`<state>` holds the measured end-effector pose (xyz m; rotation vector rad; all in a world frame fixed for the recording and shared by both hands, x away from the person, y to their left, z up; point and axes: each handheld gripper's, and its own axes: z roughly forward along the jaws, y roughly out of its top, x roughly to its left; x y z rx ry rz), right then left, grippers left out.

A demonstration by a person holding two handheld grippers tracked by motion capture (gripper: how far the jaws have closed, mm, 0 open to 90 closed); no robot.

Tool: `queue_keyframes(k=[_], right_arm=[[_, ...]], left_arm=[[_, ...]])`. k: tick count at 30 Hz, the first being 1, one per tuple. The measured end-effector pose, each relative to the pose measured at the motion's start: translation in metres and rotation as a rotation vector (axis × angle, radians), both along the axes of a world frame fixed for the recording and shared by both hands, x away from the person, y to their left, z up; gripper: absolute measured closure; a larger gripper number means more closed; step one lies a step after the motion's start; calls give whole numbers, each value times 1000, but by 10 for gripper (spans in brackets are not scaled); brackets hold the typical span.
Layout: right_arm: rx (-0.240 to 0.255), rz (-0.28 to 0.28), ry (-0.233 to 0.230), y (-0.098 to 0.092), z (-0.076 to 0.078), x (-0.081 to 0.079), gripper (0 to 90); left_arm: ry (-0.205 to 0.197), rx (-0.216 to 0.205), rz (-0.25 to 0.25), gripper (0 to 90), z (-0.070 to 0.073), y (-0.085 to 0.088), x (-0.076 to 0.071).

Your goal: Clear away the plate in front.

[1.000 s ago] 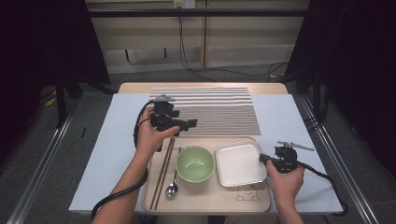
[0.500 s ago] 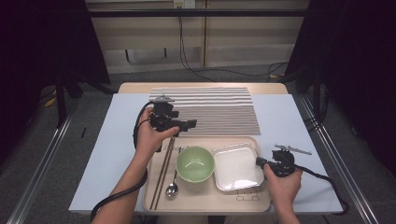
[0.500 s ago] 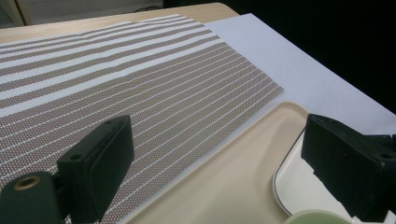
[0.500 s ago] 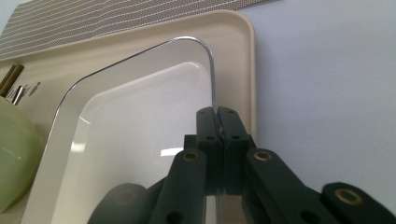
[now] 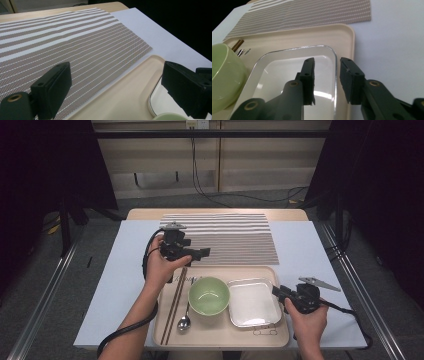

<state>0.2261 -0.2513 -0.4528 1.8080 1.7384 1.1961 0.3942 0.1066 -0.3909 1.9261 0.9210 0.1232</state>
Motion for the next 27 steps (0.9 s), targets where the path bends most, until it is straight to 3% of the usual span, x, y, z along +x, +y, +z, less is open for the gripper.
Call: queue_keyframes(k=[4, 7, 12, 16, 21, 27], right_arm=[[-24, 44, -54, -3, 1, 1, 490], [-40, 72, -74, -4, 1, 2, 442], [-70, 145, -69, -9, 2, 7, 309], [-69, 170, -111, -14, 6, 8, 228], [-92, 209, -167, -21, 11, 11, 192], [-131, 263, -176, -28, 12, 15, 156]], left_arm=[[4, -1, 5, 94, 0, 2, -1], [10, -6, 14, 93, -2, 4, -1], [18, -6, 18, 88, -3, 10, -1], [28, -15, 29, 80, -5, 16, -2], [38, -27, 41, 67, -5, 26, -3], [53, -33, 59, 52, -9, 38, -6]])
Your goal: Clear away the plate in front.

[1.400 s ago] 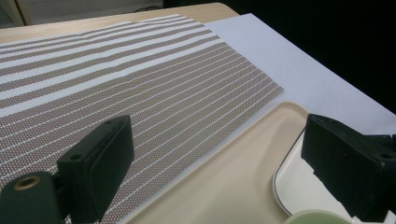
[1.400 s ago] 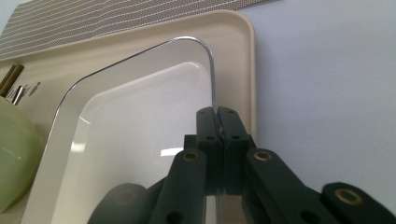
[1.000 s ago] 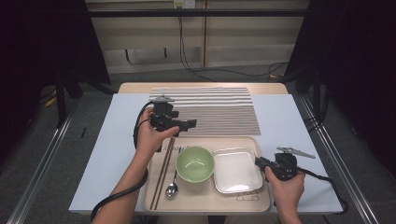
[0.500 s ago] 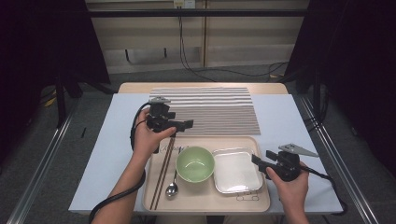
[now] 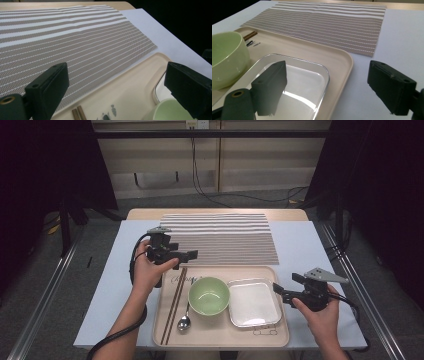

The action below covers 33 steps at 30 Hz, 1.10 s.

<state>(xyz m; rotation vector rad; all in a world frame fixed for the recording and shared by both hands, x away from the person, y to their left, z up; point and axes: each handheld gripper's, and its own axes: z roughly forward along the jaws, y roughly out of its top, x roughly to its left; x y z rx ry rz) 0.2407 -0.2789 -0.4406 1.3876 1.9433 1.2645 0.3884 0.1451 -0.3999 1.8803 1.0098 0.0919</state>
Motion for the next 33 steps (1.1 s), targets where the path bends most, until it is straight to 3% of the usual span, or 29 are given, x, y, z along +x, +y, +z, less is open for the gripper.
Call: queue_keyframes(k=[9, 12, 14, 18, 20, 33], right_arm=[[-66, 47, 3, -9, 1, 3, 119], [-31, 54, 11, -13, -2, 5, 113], [-8, 50, 16, -17, -4, 6, 109], [15, 43, 8, -26, -7, 5, 102], [12, 48, 9, -30, -7, 5, 94], [5, 46, 3, -51, -14, 1, 88]], left_arm=[[5, -19, 11, 32, -6, 23, -8], [-3, 4, 28, 29, -8, 30, -11], [3, -14, 21, 29, -9, 36, -13], [-3, -4, 35, 24, -13, 48, -18], [-6, -17, 28, 24, -16, 55, -21], [-27, 16, 46, 21, -30, 83, -34]])
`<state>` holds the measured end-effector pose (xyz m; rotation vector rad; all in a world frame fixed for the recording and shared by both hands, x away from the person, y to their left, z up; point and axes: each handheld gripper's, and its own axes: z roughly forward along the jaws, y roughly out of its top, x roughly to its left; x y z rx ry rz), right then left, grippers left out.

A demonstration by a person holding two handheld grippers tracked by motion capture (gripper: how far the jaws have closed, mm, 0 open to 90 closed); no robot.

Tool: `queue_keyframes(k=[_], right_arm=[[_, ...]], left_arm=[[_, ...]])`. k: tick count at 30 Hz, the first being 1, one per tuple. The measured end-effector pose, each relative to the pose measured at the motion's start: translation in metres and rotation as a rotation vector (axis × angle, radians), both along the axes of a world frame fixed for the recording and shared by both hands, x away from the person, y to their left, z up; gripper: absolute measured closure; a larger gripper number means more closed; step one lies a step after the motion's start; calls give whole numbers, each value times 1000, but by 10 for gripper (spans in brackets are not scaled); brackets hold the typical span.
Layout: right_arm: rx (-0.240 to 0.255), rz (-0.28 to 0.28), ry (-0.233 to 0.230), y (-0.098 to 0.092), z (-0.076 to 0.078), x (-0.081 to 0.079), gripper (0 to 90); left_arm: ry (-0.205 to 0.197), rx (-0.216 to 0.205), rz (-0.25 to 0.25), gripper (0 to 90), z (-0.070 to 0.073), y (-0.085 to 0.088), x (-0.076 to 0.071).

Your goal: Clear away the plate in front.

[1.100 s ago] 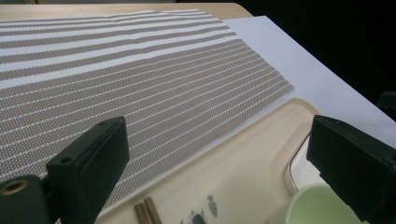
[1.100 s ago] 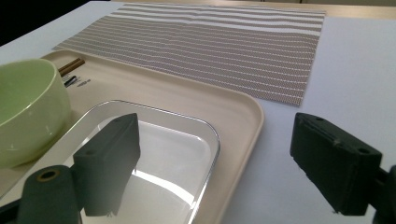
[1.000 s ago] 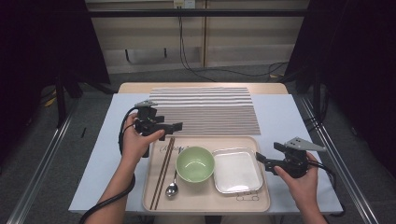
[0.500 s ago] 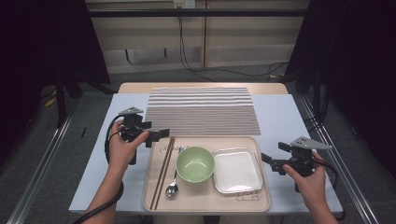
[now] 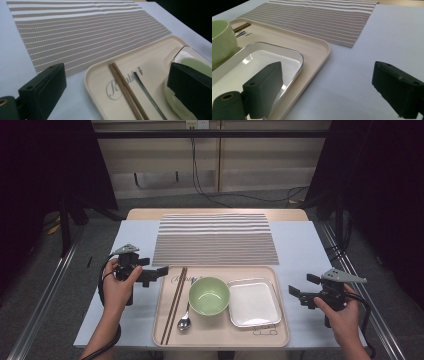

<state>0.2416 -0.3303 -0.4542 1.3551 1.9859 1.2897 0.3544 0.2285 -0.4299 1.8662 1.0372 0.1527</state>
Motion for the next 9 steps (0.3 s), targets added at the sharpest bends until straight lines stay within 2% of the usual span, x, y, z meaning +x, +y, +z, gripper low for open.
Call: queue_keyframes(k=[9], right_arm=[[-16, 16, -3, -4, -7, 0, 78]], left_arm=[[-1, 4, 6, 21, -8, 10, -4]])
